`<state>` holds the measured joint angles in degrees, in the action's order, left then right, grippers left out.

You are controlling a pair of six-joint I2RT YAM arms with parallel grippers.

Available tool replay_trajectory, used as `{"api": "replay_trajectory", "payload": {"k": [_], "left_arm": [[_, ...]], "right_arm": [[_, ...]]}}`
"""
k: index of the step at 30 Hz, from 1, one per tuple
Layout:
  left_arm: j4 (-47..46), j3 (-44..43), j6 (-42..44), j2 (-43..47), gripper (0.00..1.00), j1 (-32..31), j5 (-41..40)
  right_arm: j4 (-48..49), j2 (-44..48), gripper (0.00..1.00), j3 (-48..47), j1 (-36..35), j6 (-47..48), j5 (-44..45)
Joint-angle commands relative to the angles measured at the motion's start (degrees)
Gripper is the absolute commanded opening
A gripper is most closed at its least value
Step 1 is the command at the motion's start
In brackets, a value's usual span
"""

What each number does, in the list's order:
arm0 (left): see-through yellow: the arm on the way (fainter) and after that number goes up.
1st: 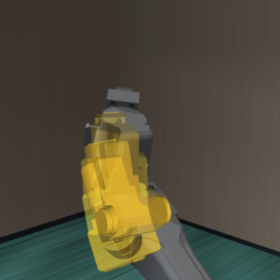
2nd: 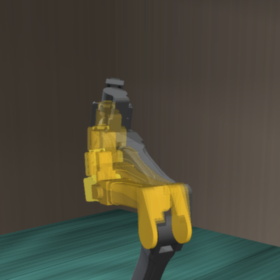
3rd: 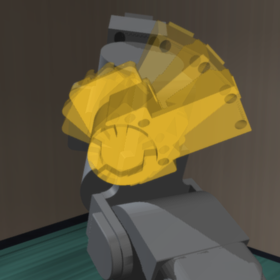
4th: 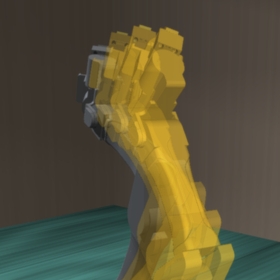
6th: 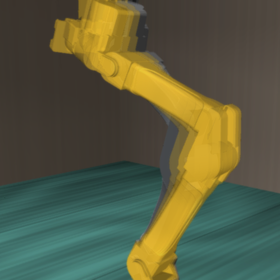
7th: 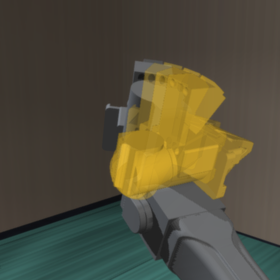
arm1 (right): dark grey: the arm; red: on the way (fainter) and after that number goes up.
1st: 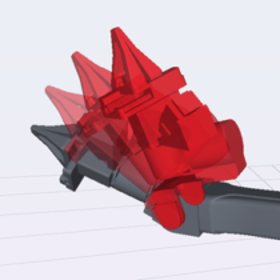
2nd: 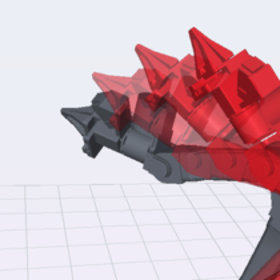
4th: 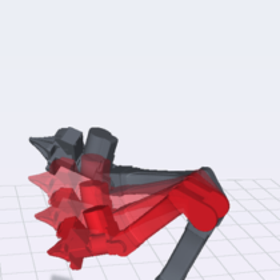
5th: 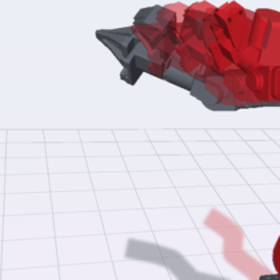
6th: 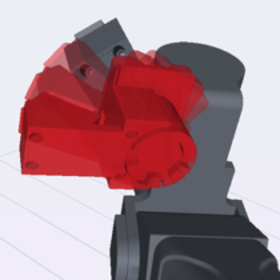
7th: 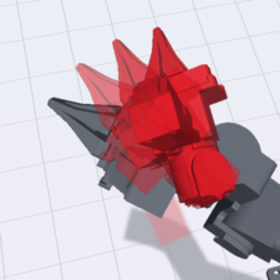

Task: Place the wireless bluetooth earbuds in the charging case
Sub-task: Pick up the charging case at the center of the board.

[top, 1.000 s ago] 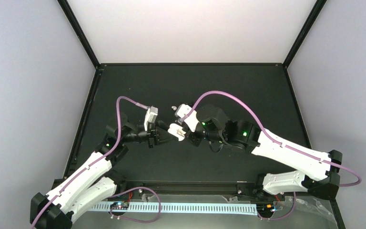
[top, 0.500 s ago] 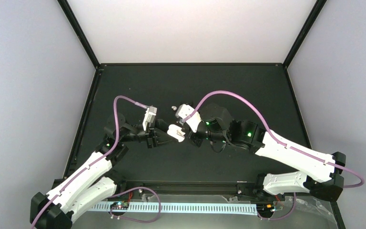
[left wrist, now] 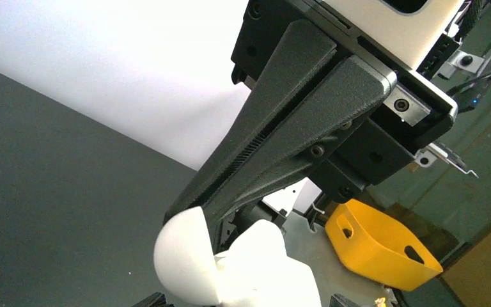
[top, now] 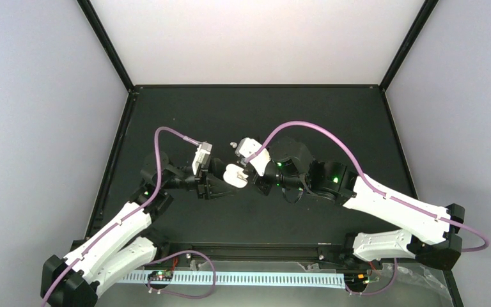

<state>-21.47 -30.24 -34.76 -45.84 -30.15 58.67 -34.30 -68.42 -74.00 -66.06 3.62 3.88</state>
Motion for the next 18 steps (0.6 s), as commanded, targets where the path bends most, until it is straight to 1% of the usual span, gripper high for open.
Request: {"api": "replay_trajectory", "payload": {"k": [1, 5, 10, 14, 18], "left_arm": [[-0.8, -0.6, -0.8, -0.2, 0.65, -0.3, 1.2], [0.6, -1.6, -1.1, -0.3, 0.57, -0.3, 0.3], [5.1, -4.4, 0.5, -1.4, 0.46, -0.3, -1.4], [5.7, -5.6, 0.2, -1.8, 0.44, -0.3, -2.2], [5.8, -6.6, 0.0, -2.1, 0.47, -0.3, -2.9]], "right_arm": [[1.5, 0.3, 0.01, -1.4, -0.5, 1.3, 3.6], [0.7, 0.0, 0.01, -1.6, -0.5, 2.2, 5.6], [0.4, -0.4, 0.01, -1.8, -0.9, 2.9, 7.6], [0.2, -0.7, 0.01, -1.9, -1.1, 3.2, 8.2], [0.3, -0.8, 0.01, -1.9, -1.4, 3.3, 8.3]]}}
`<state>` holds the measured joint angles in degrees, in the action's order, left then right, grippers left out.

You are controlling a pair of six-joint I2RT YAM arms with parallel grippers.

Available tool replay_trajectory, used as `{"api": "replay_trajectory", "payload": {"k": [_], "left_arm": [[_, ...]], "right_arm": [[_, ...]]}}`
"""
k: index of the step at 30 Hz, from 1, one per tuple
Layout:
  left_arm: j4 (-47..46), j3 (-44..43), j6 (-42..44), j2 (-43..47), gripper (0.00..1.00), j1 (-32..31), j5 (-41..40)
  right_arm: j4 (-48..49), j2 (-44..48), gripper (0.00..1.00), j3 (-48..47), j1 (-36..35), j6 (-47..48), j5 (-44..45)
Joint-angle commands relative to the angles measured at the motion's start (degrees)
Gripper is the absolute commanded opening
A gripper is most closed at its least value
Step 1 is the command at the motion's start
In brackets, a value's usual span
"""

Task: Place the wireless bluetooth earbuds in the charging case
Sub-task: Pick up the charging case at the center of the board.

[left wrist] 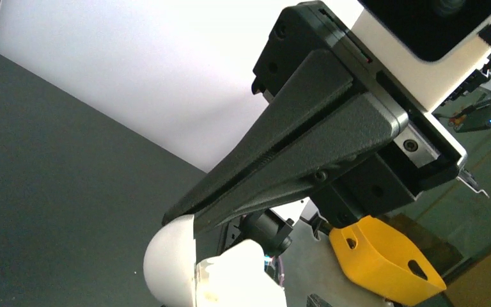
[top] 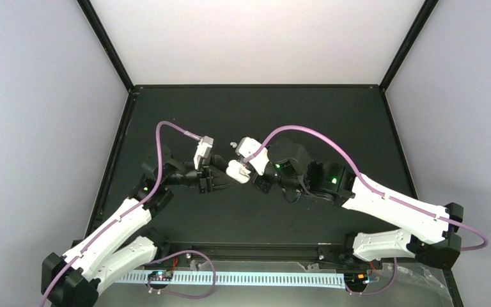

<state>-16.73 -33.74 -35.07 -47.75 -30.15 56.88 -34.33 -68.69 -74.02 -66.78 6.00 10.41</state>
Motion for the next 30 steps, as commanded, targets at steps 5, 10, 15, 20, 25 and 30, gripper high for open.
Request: {"api": "replay_trajectory", "payload": {"k": [5, 10, 15, 20, 25, 30], "left_arm": [[1.2, -3.5, 0.3, -0.8, 0.46, -0.3, -1.3], [1.1, -3.4, 0.4, -1.0, 0.39, -0.3, -1.3], [1.0, -3.4, 0.6, -1.0, 0.30, -0.3, -1.4], [1.0, -3.2, 1.2, -0.5, 0.19, -0.3, -1.8], [1.5, -2.6, 2.9, 0.3, 0.11, -0.3, -2.1], [-0.2, -0.9, 4.6, 1.6, 0.02, -0.3, -1.2]], "right_arm": [[0.4, -0.7, 0.01, -1.9, -0.9, 0.9, 1.8], [0.5, -0.8, 0.01, -2.1, -0.9, 0.9, 1.8], [0.4, -0.8, 0.01, -2.1, -1.1, 0.9, 1.8], [0.3, -0.7, 0.01, -2.1, -1.3, 0.9, 1.7], [0.1, -0.2, 0.01, -2.1, -1.4, 0.6, 1.0], [0.4, 0.7, 0.01, -2.4, -1.4, -0.4, -2.2]]}}
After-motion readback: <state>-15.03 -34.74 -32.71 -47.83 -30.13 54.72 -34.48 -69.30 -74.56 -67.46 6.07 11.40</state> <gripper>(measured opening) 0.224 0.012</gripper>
